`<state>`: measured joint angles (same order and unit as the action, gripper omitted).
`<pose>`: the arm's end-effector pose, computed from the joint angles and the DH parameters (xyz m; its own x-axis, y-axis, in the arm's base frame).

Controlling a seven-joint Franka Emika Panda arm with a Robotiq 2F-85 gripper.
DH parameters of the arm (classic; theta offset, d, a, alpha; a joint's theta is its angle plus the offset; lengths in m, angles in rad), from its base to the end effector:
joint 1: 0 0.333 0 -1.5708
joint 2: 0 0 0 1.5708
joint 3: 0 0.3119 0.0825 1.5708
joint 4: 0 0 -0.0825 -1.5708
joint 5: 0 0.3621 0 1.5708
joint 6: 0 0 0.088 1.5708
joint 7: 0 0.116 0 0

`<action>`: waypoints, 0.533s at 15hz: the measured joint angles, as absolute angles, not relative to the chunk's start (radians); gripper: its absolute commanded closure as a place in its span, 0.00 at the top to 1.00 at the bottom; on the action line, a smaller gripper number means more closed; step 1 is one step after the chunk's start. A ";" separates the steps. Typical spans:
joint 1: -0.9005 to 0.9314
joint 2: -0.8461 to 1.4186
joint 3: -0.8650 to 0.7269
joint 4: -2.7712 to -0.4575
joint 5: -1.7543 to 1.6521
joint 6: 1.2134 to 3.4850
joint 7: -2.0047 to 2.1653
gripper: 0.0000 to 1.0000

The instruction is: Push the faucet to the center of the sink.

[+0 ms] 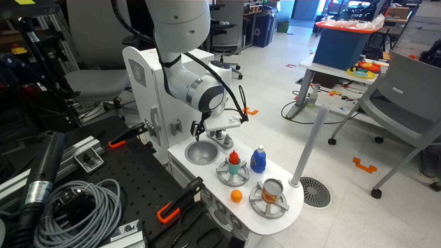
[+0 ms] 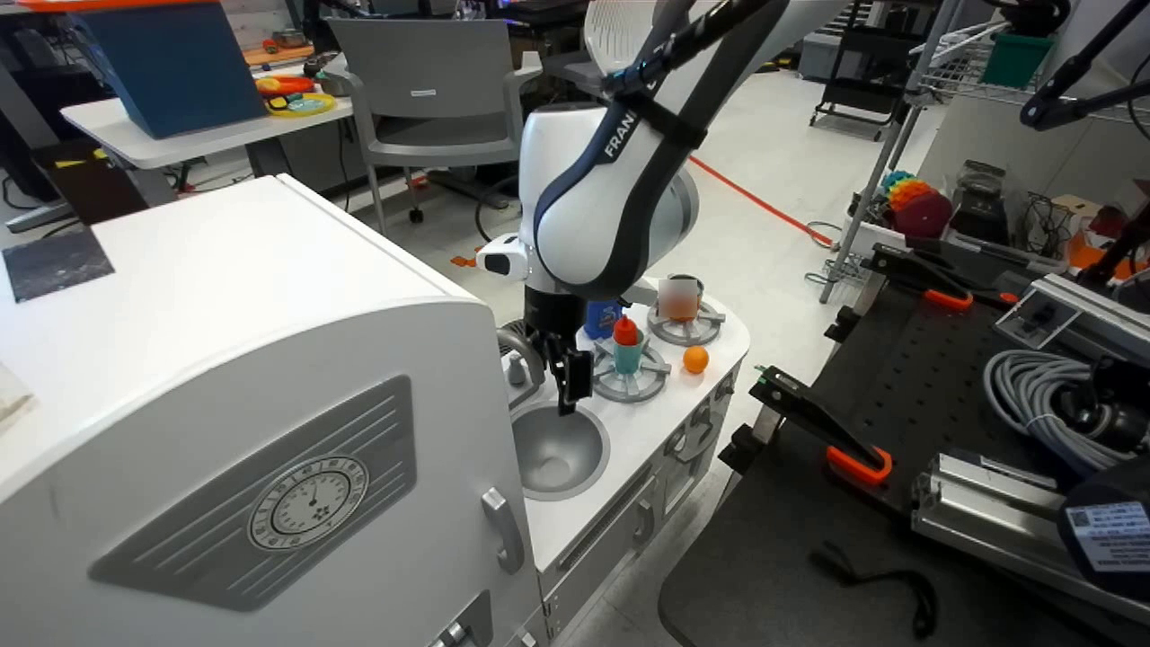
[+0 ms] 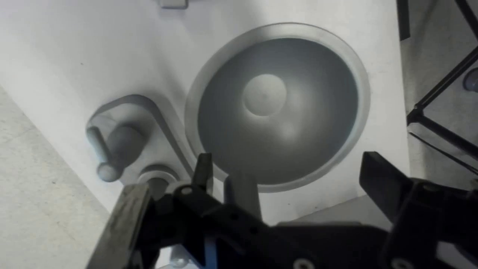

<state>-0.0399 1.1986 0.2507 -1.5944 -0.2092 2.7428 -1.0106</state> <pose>0.6014 0.1293 -0.0442 0.3068 0.9427 0.1308 0.9510 -0.2979 -0.0831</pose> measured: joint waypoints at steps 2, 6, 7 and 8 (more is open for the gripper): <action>-0.043 1.198 0.273 -1.617 -0.209 2.742 -1.031 1.00; -0.047 1.193 0.302 -1.634 -0.207 2.742 -1.039 1.00; -0.047 1.190 0.303 -1.636 -0.204 2.742 -1.036 1.00; -0.048 1.187 0.303 -1.637 -0.200 2.742 -1.028 1.00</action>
<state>-0.0485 1.1872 0.3026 -1.6374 -0.1997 2.7419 -1.0278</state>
